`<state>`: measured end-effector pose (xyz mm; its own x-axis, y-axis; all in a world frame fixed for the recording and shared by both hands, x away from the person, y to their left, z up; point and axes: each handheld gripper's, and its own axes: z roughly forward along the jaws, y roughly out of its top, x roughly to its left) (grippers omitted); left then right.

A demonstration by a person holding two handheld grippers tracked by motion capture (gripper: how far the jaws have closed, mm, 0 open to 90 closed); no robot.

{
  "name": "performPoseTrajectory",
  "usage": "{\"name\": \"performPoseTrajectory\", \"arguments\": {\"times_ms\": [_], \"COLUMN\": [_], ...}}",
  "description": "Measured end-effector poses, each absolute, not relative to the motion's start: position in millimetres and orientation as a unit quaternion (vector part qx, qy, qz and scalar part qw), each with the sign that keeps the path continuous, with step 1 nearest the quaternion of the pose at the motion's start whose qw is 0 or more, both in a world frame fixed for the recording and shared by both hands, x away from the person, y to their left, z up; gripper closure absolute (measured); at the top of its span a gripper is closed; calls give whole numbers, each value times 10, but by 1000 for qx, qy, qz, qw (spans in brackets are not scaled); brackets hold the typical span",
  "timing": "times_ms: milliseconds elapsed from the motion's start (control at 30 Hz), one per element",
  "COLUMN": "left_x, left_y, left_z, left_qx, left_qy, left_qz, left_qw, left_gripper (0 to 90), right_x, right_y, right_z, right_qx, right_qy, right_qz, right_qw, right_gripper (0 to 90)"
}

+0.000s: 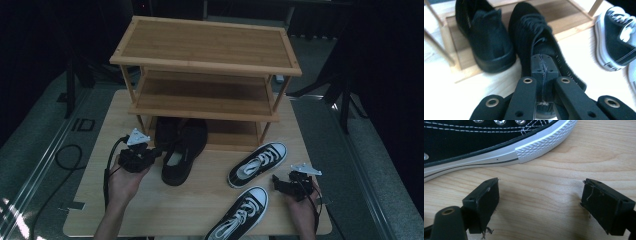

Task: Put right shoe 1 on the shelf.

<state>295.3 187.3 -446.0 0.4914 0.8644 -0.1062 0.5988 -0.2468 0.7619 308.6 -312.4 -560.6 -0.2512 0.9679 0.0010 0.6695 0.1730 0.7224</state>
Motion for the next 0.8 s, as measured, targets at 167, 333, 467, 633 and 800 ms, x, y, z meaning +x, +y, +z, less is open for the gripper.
{"name": "performPoseTrajectory", "arguments": {"times_ms": [167,333,467,633,800], "left_x": [2928,2909,2900,2875,2842], "left_y": [1947,1939,1909,1835,1819], "left_z": [-4651,-4867,-5028,-5188,-5194], "left_qx": [771,779,782,786,784], "left_qy": [491,497,506,508,511], "left_qz": [155,140,126,112,111], "left_qw": [376,357,341,333,335], "left_gripper": [900,900,900,900,900], "right_x": [3085,3085,3085,3085,3085], "right_y": [-3123,-3123,-3123,-3124,-3124], "right_z": [-5605,-5605,-5606,-5606,-5606], "right_qx": [563,563,563,563,563], "right_qy": [727,727,727,727,727], "right_qz": [311,311,311,311,311], "right_qw": [240,240,240,240,240], "right_gripper": [144,144,144,144,144]}}
